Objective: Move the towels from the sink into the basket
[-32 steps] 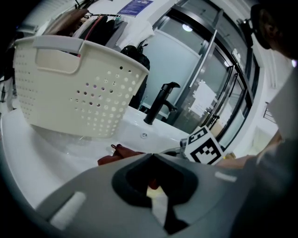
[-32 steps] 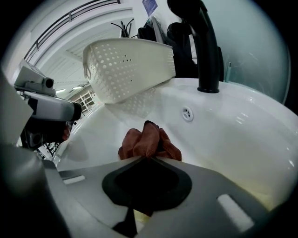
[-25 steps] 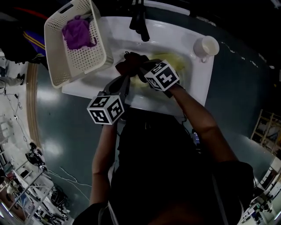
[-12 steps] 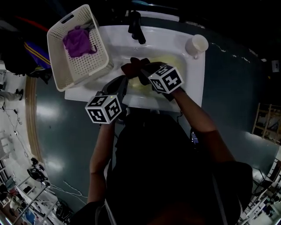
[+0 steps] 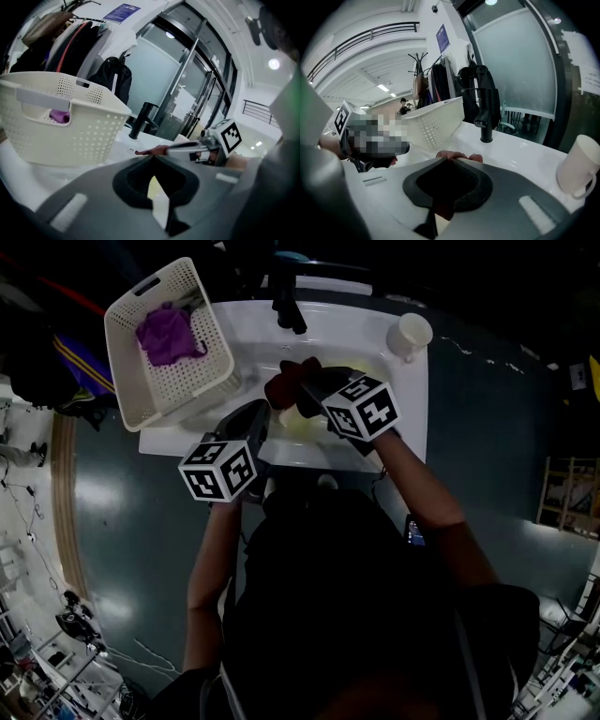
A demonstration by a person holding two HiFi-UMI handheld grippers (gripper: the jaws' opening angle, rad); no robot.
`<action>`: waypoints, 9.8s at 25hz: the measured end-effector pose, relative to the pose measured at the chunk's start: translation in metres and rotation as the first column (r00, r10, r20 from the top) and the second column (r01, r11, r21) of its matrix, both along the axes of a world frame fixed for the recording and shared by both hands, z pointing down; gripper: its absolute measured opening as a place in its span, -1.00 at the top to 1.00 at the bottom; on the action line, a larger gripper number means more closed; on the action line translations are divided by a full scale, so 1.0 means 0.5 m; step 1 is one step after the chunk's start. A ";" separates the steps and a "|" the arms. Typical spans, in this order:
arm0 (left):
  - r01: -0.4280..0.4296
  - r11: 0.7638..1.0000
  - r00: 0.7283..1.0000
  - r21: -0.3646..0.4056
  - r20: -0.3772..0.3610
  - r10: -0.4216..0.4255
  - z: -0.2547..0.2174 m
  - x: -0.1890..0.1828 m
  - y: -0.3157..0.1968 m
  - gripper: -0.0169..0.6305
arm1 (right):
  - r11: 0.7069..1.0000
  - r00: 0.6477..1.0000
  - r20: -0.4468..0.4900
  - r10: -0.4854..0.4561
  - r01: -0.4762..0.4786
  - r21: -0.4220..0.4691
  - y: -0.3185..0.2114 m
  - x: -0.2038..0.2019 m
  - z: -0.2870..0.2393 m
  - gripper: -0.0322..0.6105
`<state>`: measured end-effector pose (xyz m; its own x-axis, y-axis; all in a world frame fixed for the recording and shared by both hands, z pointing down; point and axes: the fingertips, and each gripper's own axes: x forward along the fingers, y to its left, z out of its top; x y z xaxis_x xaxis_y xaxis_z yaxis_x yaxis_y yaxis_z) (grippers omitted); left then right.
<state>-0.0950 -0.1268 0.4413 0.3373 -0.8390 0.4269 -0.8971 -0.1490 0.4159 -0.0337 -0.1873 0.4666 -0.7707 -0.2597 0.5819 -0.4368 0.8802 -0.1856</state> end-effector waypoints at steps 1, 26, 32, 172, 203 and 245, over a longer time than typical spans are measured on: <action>-0.002 1.000 1.000 0.007 0.002 0.002 -0.005 -0.001 0.000 0.92 | 1.000 1.000 0.007 0.002 -0.002 0.010 0.000 0.000 -0.011 0.82; -0.001 0.990 0.999 0.143 0.036 -0.005 -0.139 -0.033 0.017 0.92 | 0.981 0.989 0.148 0.002 -0.031 0.191 0.016 -0.025 -0.235 0.82; -0.001 0.984 0.998 0.178 0.055 -0.009 -0.179 -0.050 0.014 0.92 | 0.969 0.985 0.174 -0.024 -0.020 0.247 0.016 -0.048 -0.303 0.82; -0.313 0.928 0.949 0.202 0.035 0.313 -0.215 0.121 -0.165 0.92 | 0.934 0.950 0.173 0.260 -0.293 0.205 -0.150 0.115 -0.230 0.90; -0.259 0.962 0.964 -0.083 0.039 0.262 0.067 0.101 -0.130 0.92 | 0.972 0.970 -0.078 0.229 -0.232 -0.042 -0.133 0.116 0.108 0.90; -0.236 0.953 0.972 -0.191 -0.053 0.230 0.190 0.093 -0.142 0.92 | 0.997 0.883 -0.467 -0.038 0.004 -0.073 -0.106 0.098 0.398 0.06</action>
<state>-0.0486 -0.1976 0.5363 0.5286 -0.6372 0.5609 -0.8338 -0.2657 0.4839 0.0151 -0.2401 0.6654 -0.4090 -0.1936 0.8918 -0.4694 0.8826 -0.0236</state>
